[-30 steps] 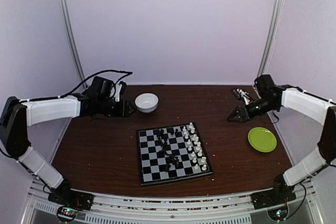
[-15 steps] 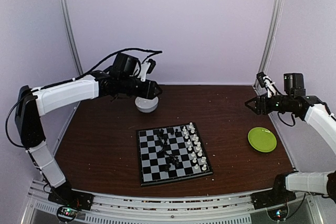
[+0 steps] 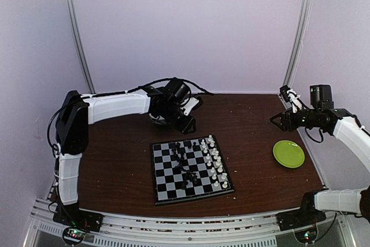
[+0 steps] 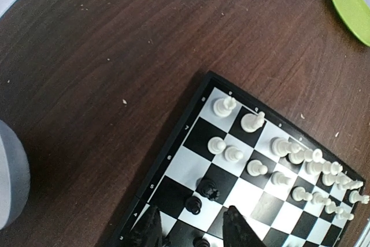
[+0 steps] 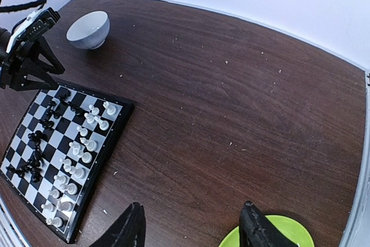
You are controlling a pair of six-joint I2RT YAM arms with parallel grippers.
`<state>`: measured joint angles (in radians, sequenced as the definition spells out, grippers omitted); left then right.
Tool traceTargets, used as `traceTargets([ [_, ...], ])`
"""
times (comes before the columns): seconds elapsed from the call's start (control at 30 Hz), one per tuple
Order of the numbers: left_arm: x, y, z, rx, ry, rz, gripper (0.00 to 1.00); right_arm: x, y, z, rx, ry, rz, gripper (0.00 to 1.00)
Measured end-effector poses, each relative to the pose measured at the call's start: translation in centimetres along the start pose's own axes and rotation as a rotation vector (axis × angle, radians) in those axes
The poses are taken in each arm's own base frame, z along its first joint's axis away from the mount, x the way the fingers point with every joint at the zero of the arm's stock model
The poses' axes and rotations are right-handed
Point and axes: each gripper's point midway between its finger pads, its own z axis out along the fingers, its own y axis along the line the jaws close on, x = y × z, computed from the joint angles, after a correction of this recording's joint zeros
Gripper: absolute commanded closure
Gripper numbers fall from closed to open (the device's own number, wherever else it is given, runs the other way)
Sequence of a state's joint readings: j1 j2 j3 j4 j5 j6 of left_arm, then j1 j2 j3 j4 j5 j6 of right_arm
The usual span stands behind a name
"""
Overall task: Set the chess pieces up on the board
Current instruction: Move the chessboard to the center of the board, then pick up the rook from the chess pile.
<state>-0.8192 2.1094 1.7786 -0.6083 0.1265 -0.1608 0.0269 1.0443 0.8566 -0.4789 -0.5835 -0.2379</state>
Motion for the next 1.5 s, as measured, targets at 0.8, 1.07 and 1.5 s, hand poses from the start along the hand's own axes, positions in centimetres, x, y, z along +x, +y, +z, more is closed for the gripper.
traceTargets([
  [0.8,2.0,-2.2,4.9,0.185,0.102,0.254,0.65,2.4,-0.8,2.9,-0.033,0.125,0.042,0.47],
  [1.07,3.2,-2.2,5.4,0.197,0.143,0.265,0.60,2.4,-0.6,3.2,-0.043,0.136,0.040,0.47],
  [1.5,3.6,-2.2,5.3,0.200,0.161,0.279,0.68,2.6,-0.3,3.3,-0.054,0.148,0.036,0.47],
])
